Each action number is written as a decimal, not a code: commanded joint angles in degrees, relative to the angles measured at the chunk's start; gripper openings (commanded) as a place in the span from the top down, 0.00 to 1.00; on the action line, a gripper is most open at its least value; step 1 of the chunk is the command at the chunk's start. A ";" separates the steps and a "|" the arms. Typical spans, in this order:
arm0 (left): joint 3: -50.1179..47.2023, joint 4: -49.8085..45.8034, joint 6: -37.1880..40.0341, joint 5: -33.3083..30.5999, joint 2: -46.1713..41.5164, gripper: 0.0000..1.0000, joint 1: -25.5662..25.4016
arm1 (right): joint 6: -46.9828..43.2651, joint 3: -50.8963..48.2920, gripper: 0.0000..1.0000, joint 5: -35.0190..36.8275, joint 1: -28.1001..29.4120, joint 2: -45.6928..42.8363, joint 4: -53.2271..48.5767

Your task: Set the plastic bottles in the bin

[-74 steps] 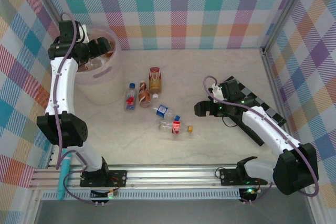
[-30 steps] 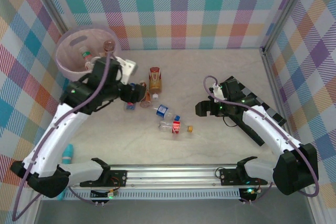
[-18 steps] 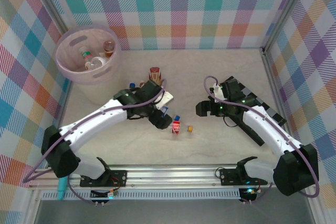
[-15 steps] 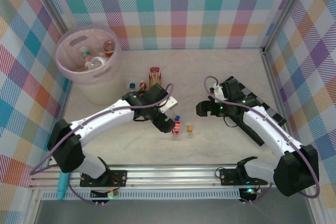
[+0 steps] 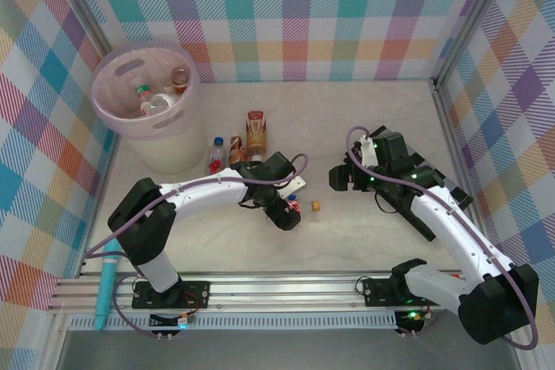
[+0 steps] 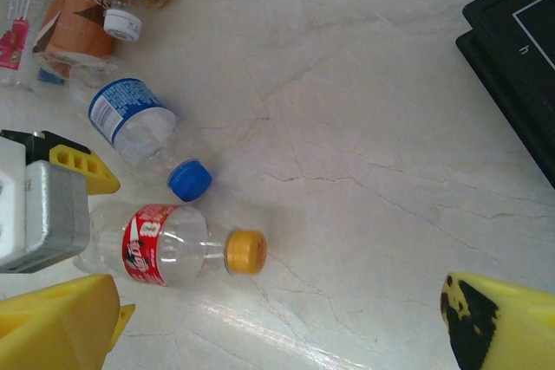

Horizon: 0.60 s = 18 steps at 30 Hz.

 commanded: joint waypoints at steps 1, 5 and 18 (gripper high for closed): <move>-0.70 1.53 -0.82 1.00 0.78 0.04 -1.55 | -0.28 0.62 0.05 0.45 -0.33 0.09 -0.14; -3.50 3.51 -2.69 0.28 0.21 0.10 -2.16 | -0.29 0.74 0.05 0.27 -0.43 0.36 0.10; -6.48 7.29 -6.47 -2.76 2.11 0.35 -3.93 | 0.34 -0.18 0.05 -0.34 -0.48 0.27 1.04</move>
